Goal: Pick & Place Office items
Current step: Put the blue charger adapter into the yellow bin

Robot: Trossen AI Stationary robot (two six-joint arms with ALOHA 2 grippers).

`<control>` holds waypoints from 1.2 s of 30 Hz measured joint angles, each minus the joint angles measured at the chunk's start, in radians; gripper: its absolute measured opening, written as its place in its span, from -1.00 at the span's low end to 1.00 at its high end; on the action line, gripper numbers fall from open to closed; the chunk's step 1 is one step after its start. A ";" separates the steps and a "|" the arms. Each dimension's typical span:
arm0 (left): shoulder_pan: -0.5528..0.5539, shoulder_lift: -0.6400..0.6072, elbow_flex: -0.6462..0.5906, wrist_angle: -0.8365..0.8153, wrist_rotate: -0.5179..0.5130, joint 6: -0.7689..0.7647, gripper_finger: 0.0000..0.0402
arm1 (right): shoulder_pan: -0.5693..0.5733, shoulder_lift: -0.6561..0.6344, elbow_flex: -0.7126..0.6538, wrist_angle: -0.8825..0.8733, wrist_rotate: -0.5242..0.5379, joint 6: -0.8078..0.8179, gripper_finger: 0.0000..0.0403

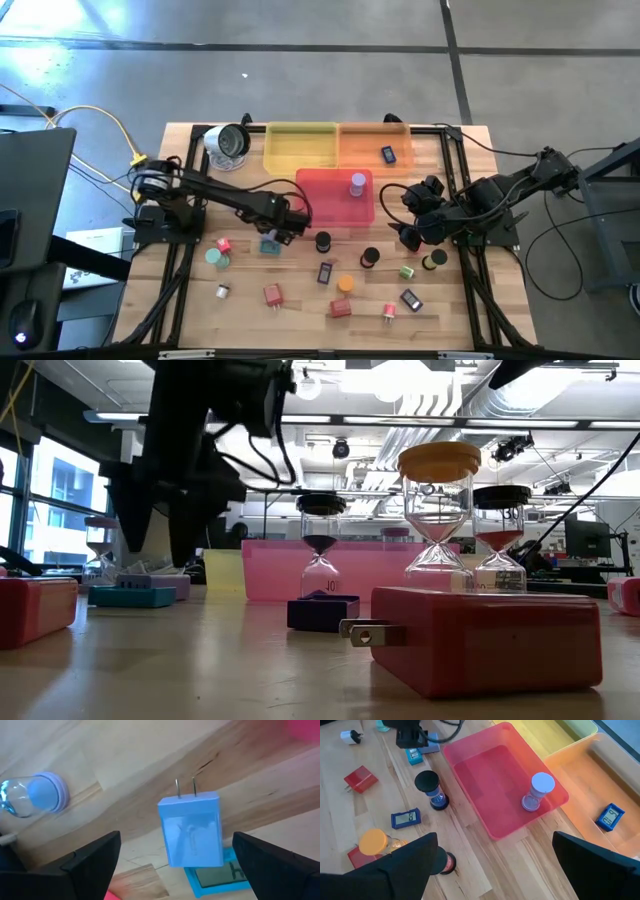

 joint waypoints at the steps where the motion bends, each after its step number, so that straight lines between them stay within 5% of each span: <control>1: -0.001 0.011 0.000 0.003 0.001 0.000 0.85 | 0.000 0.000 0.000 0.000 0.000 0.000 0.91; 29: -0.002 0.132 0.003 0.082 0.022 0.069 0.83 | 0.000 0.000 0.000 0.063 -0.034 0.031 0.91; 36: -0.002 0.134 0.003 0.101 0.019 0.061 0.42 | 0.000 0.000 0.000 0.070 -0.060 0.035 0.91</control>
